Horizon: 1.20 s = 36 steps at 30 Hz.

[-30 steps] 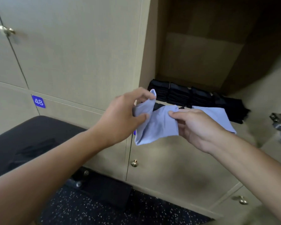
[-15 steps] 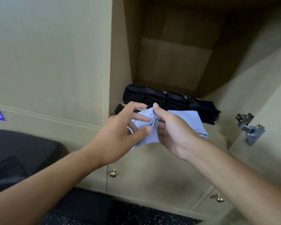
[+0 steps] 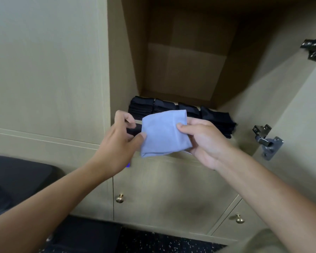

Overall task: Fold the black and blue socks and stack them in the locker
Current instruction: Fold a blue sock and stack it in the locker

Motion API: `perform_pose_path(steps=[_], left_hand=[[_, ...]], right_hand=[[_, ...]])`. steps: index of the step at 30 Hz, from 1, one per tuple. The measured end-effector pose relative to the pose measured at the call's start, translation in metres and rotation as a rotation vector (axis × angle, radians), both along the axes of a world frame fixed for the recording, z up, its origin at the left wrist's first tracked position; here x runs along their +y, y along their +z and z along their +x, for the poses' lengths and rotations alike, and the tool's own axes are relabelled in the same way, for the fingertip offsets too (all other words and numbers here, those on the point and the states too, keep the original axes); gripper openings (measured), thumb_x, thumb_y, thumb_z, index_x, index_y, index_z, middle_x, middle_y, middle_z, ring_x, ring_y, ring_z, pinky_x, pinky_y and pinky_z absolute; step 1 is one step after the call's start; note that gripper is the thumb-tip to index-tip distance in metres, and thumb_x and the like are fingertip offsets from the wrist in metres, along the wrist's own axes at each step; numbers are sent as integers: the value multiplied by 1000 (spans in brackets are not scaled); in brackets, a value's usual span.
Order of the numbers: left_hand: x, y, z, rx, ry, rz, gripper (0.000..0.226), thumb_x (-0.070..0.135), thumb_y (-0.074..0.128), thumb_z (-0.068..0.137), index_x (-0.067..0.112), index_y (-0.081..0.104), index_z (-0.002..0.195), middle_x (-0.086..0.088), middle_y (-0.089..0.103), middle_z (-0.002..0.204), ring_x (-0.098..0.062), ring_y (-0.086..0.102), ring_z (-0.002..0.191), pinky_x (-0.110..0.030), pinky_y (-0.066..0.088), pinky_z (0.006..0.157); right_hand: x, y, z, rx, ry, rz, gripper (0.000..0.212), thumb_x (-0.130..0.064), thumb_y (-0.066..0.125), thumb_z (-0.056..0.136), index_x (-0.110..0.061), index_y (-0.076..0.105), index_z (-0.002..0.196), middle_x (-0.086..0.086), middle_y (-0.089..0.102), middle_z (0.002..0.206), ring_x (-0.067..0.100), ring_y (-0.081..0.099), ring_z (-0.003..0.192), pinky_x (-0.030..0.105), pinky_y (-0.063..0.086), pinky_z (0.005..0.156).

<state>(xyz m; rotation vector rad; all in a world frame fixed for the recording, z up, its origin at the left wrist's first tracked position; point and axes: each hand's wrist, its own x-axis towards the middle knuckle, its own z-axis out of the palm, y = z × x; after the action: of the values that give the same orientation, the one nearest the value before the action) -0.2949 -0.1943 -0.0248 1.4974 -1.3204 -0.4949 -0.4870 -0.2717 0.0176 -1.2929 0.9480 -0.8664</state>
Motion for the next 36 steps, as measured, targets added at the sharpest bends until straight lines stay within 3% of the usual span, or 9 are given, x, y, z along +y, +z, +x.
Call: perform_pose_path(steps=[3,6,11,17,19,23,28,32,36], left_hand=[[-7,2,-9,365,-143,99,24,20,58,102,25,36,104,7,71,77,-16,64,74,-40,60,84],[-14,7,-20,554,-224,78,22,7,55,103,19,37,109,8,67,65,-10,62,58,-38,58,75],[-29,4,-28,411,-163,12,20,3,64,96,19,53,102,1,73,98,-17,63,78,-37,56,78],[-50,3,-43,220,-100,-60,29,5,65,95,31,69,107,12,67,120,-2,54,73,-21,46,76],[-56,6,-48,210,-101,-49,31,6,64,96,29,68,116,10,66,121,-1,56,70,-20,46,76],[-70,13,-58,235,-164,-2,38,13,70,94,26,64,129,9,64,129,-10,71,84,-32,56,91],[-92,19,-67,184,-239,53,51,9,76,90,19,60,137,3,67,128,-16,75,92,-38,58,95],[-112,17,-71,98,-256,114,58,11,82,84,14,60,137,1,61,135,-18,68,110,-33,60,91],[-125,16,-76,81,-288,189,58,6,82,84,8,59,137,-3,62,130,-17,70,103,-28,61,84]], right_hand=[[-6,4,-9,-6,45,21,30,-7,49,103,-10,68,126,7,75,116,28,71,111,43,52,101],[-12,5,-17,21,49,27,30,-8,48,104,-14,65,128,8,74,118,28,71,109,43,56,95],[-26,-1,-28,256,-233,-278,32,-14,59,97,-36,49,117,9,67,107,29,65,95,45,53,85],[-31,3,-46,442,-166,-451,27,-8,45,102,-28,63,99,6,53,80,12,40,60,25,28,53],[-34,3,-52,433,-163,-461,35,-6,43,101,-28,70,100,4,60,90,17,48,74,27,36,62],[-44,3,-60,421,-156,-469,30,-11,51,103,-26,76,108,-20,64,101,-2,56,99,14,41,81],[-62,-5,-71,480,-197,-463,38,-14,75,88,-21,70,125,-7,64,125,12,61,115,27,48,103],[-76,-12,-78,537,-224,-459,43,-11,76,87,-20,68,128,-3,62,132,16,59,120,32,46,107],[-89,-21,-82,593,-227,-446,44,-12,75,89,-18,66,132,2,60,137,19,58,123,27,44,102]])
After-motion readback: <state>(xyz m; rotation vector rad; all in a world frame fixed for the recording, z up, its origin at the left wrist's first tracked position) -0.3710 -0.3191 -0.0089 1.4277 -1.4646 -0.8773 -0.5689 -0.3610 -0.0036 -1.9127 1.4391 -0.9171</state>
